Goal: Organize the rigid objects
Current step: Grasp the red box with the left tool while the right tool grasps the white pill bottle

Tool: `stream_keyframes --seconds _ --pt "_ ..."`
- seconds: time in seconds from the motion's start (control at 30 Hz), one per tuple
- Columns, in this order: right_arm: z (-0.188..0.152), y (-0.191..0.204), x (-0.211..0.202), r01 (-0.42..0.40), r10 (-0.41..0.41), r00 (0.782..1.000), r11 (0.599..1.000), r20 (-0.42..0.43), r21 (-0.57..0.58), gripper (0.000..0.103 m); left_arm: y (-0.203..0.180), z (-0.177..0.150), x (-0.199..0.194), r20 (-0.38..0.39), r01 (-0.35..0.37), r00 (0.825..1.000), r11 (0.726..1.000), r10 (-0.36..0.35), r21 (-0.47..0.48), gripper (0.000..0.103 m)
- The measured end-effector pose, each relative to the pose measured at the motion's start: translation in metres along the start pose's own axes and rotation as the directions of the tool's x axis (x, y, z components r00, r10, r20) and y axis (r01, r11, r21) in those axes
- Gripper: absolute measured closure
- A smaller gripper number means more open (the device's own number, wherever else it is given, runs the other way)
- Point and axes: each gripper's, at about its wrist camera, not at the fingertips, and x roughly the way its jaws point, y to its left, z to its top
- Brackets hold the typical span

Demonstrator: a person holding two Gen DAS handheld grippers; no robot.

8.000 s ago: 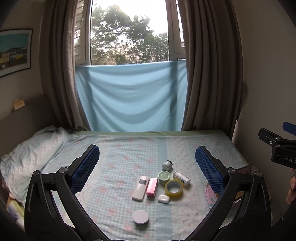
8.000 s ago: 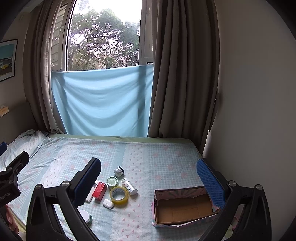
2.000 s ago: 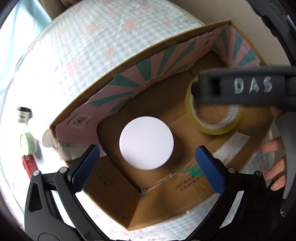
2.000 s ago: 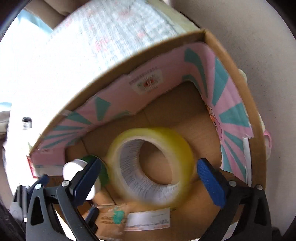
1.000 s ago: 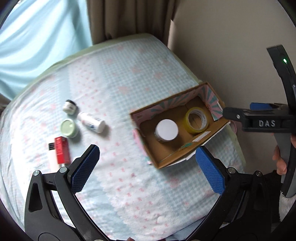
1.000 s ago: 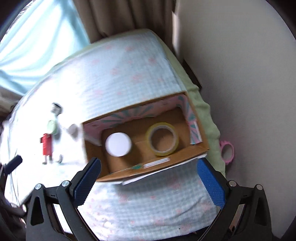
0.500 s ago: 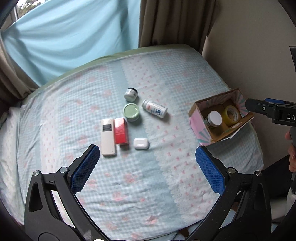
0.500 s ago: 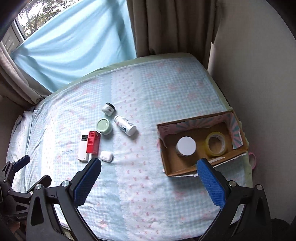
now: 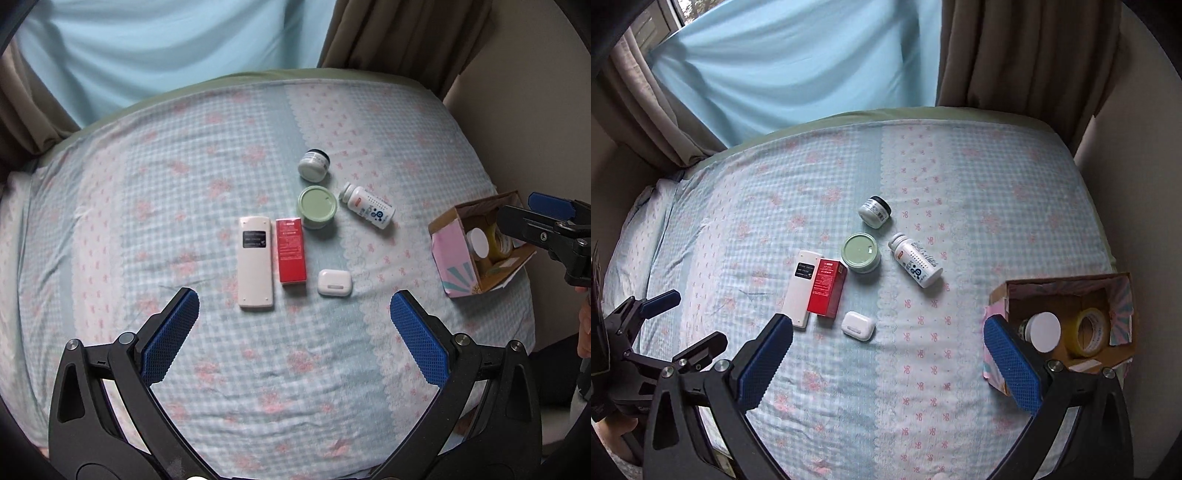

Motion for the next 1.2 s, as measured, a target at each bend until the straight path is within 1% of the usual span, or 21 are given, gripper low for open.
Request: stream_keyframes --seconds 0.13,0.33,0.43,0.5,0.6,0.67,0.7,0.77,0.87,0.9,0.93,0.97,1.0,1.07,1.13,1.17,1.2 --pt "0.022 0.0 0.039 -0.007 0.002 0.999 0.996 -0.054 -0.086 0.0 0.007 0.012 0.039 -0.039 -0.005 0.999 0.999 0.003 -0.049 0.0" --pt "0.047 -0.008 0.116 -0.031 -0.007 0.988 0.971 -0.156 -0.239 0.0 0.013 0.023 0.113 -0.102 -0.015 0.995 0.993 0.003 -0.113 0.0" --pt "0.053 -0.017 0.157 -0.031 -0.026 0.98 0.96 -0.198 -0.278 0.0 0.01 0.026 0.152 -0.119 -0.028 0.993 0.992 0.013 -0.121 0.0" --pt "0.056 -0.023 0.183 -0.025 -0.043 0.975 0.954 -0.219 -0.299 0.0 0.006 0.027 0.174 -0.121 -0.049 0.992 0.992 0.035 -0.118 0.0" --pt "0.058 -0.032 0.214 -0.022 -0.061 0.968 0.946 -0.242 -0.325 0.001 0.0 0.024 0.203 -0.12 -0.06 0.992 0.991 0.045 -0.123 0.001" --pt "0.057 -0.037 0.231 -0.024 -0.069 0.964 0.939 -0.256 -0.342 0.003 -0.003 0.022 0.22 -0.126 -0.071 0.99 0.99 0.055 -0.125 0.004" --pt "0.057 -0.038 0.238 -0.02 -0.077 0.962 0.936 -0.261 -0.351 0.004 -0.004 0.02 0.226 -0.128 -0.08 0.99 0.989 0.064 -0.124 0.007" --pt "0.055 -0.041 0.253 -0.021 -0.085 0.958 0.932 -0.274 -0.361 0.004 -0.006 0.018 0.237 -0.139 -0.083 0.988 0.989 0.066 -0.12 0.007" --pt "0.053 -0.042 0.271 -0.028 -0.09 0.949 0.931 -0.303 -0.365 0.007 -0.006 0.017 0.25 -0.16 -0.06 0.986 0.989 0.038 -0.134 0.01" --pt "0.053 -0.042 0.276 -0.028 -0.096 0.945 0.929 -0.312 -0.369 0.008 -0.005 0.017 0.254 -0.168 -0.053 0.985 0.989 0.029 -0.138 0.013" --pt "0.053 -0.041 0.28 -0.027 -0.101 0.943 0.927 -0.318 -0.375 0.01 -0.005 0.017 0.258 -0.176 -0.048 0.984 0.989 0.023 -0.138 0.016" --pt "0.053 -0.04 0.284 -0.031 -0.102 0.94 0.925 -0.326 -0.379 0.013 -0.005 0.017 0.261 -0.183 -0.045 0.983 0.99 0.019 -0.136 0.018" --pt "0.053 -0.039 0.289 -0.035 -0.104 0.936 0.923 -0.337 -0.382 0.017 -0.005 0.018 0.264 -0.189 -0.042 0.982 0.99 0.016 -0.132 0.02" --pt "0.052 -0.037 0.297 -0.031 -0.119 0.928 0.919 -0.352 -0.393 0.02 -0.004 0.017 0.271 -0.202 -0.035 0.979 0.991 0.008 -0.127 0.027" --pt "0.05 -0.032 0.305 -0.016 -0.152 0.919 0.908 -0.364 -0.419 0.031 -0.004 0.017 0.276 -0.216 -0.035 0.976 0.992 0.008 -0.122 0.032" --pt "0.048 -0.03 0.309 -0.009 -0.167 0.914 0.903 -0.37 -0.429 0.032 -0.003 0.016 0.279 -0.224 -0.035 0.975 0.992 0.007 -0.12 0.034" --pt "0.046 -0.029 0.312 -0.007 -0.174 0.91 0.901 -0.376 -0.434 0.035 -0.003 0.015 0.282 -0.232 -0.032 0.973 0.992 0.003 -0.121 0.038"
